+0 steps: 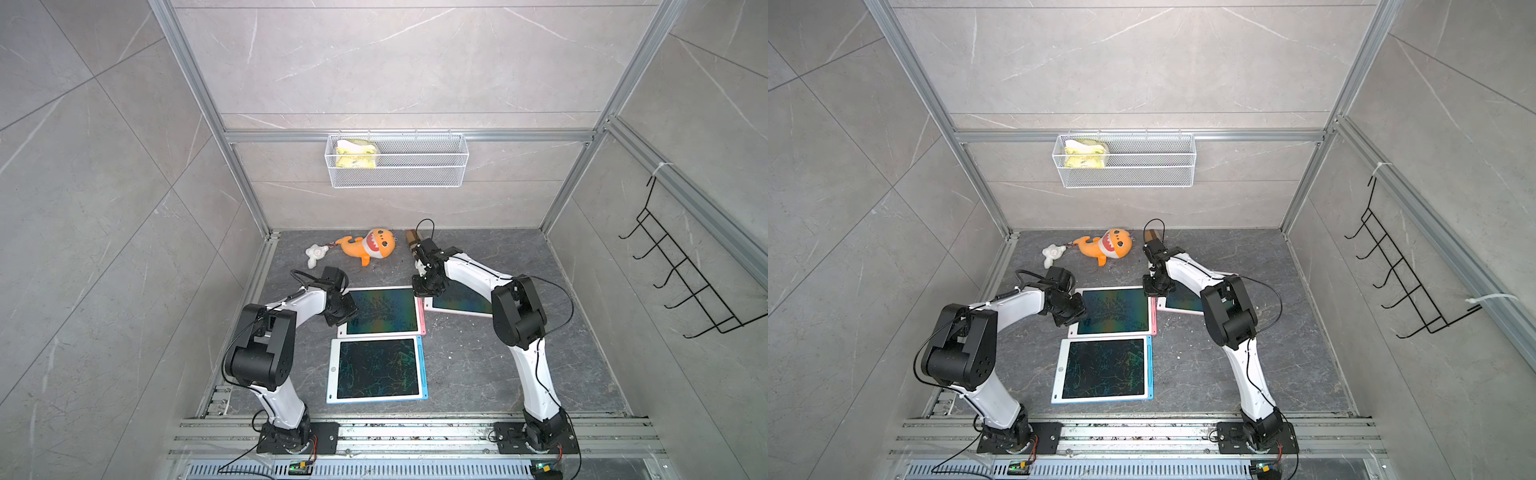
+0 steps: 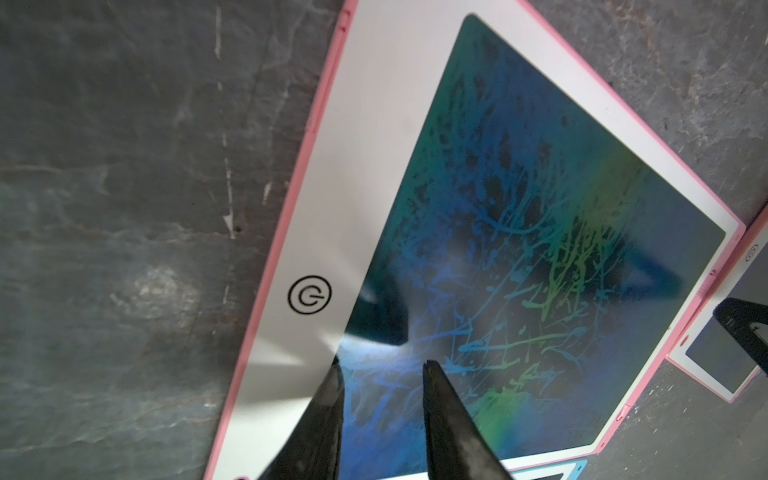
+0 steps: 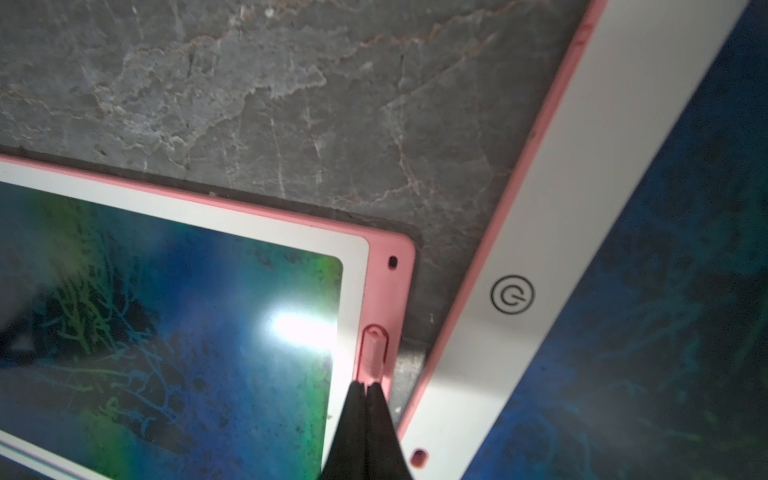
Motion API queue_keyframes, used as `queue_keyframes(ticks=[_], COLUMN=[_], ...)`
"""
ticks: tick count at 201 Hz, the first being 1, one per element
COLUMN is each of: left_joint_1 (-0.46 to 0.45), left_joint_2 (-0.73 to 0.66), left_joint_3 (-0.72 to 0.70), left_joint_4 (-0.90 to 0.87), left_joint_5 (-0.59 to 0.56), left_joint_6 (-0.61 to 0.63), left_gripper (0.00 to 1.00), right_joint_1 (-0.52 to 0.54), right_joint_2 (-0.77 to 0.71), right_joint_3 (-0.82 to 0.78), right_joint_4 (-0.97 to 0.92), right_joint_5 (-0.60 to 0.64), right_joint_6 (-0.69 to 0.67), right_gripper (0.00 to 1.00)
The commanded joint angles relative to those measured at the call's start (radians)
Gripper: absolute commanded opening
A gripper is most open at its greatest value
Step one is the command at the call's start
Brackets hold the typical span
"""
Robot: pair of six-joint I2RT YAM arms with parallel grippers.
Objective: Place the stylus back onto the writing tablet
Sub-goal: Adjust the stylus on the writing tablet.
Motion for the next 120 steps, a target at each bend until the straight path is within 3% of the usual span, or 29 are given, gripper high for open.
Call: queue_keyframes(ticks=[1, 35, 94, 120], left_joint_1=[-0.004, -0.005, -0.004, -0.005], left_joint_2=[0.042, 0.042, 0.045, 0.043], left_joint_3=[-0.010, -0.013, -0.019, -0.024], left_joint_4=[-0.034, -0.032, -0.021, -0.017], left_joint_5=[0.003, 0.004, 0.010, 0.010], left_joint_6=[0.009, 0.008, 0.005, 0.006], left_gripper=[0.35, 0.35, 0.34, 0.34], right_joint_1=[0.003, 0.019, 0.091, 0.115], right_joint_2=[0.039, 0.063, 0.173, 0.206], right_joint_3=[0.033, 0.054, 0.162, 0.178], right_joint_4=[-0.039, -0.067, -0.215, -0.245], right_joint_5=[0.025, 0.077, 0.327, 0.365], right_joint_6=[-0.016, -0.027, -0.068, -0.072], right_gripper=[0.00, 0.00, 0.00, 0.00])
